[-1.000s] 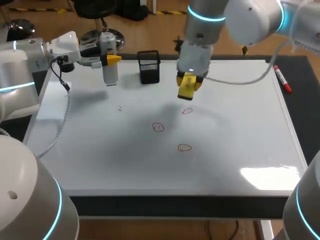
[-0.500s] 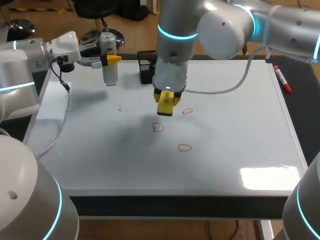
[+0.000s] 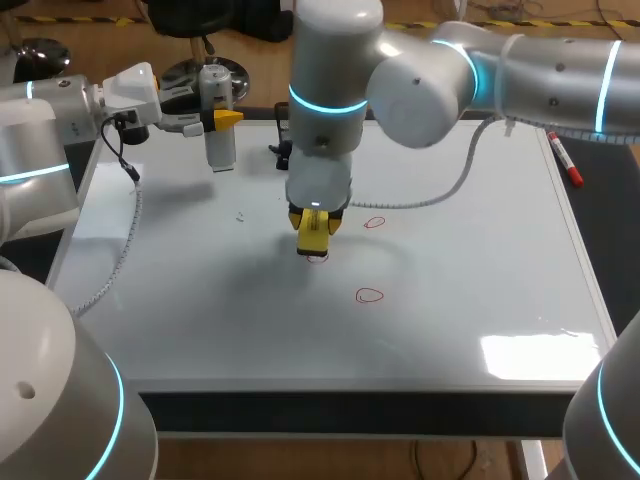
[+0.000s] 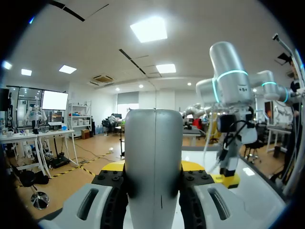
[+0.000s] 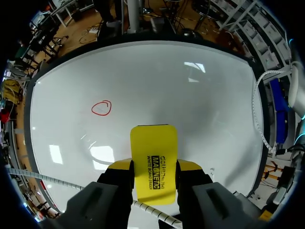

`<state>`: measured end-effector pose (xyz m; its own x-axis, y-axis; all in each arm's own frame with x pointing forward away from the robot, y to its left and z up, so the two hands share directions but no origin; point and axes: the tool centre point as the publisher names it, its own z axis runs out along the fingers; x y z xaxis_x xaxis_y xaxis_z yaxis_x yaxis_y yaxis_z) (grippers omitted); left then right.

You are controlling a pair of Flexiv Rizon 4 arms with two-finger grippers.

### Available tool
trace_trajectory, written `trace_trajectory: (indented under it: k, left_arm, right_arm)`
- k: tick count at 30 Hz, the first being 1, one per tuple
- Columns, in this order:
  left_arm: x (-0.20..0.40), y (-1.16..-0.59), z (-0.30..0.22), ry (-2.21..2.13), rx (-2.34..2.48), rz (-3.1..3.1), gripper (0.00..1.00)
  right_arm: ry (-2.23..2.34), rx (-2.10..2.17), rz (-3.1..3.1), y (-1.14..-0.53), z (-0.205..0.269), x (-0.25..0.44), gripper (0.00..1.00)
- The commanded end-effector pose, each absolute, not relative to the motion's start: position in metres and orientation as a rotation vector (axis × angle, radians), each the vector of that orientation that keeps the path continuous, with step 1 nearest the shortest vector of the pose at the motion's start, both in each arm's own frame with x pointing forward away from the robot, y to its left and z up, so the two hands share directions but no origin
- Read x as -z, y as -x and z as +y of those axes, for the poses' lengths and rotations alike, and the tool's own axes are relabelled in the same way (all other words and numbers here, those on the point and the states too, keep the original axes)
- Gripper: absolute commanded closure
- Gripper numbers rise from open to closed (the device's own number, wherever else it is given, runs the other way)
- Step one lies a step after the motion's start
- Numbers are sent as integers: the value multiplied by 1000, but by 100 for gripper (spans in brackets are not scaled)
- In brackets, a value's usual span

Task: Pick up the inspection probe, press it on each red-marked spot on the whiteboard one by one, put down the probe, pick up the eraser, and wipe off all the red marks.

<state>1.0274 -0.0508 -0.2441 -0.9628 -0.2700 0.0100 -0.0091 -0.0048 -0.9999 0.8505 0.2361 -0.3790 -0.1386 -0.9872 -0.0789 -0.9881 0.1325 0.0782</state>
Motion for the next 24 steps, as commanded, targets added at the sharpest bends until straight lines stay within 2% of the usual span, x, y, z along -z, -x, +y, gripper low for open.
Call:
trace_trajectory:
  k: [1,10,24]
  left_arm:
    - [243,-1027,-51,296,2082,2076,100]
    - [243,-1027,-51,296,2082,2076,100]
    - [243,-1027,-51,296,2082,2076,100]
  right_arm:
    - [2068,-155,2361,-850,248,390,100]
    - [2083,-153,2357,-846,258,411,100]
    - [2092,-125,2373,-847,247,431,100]
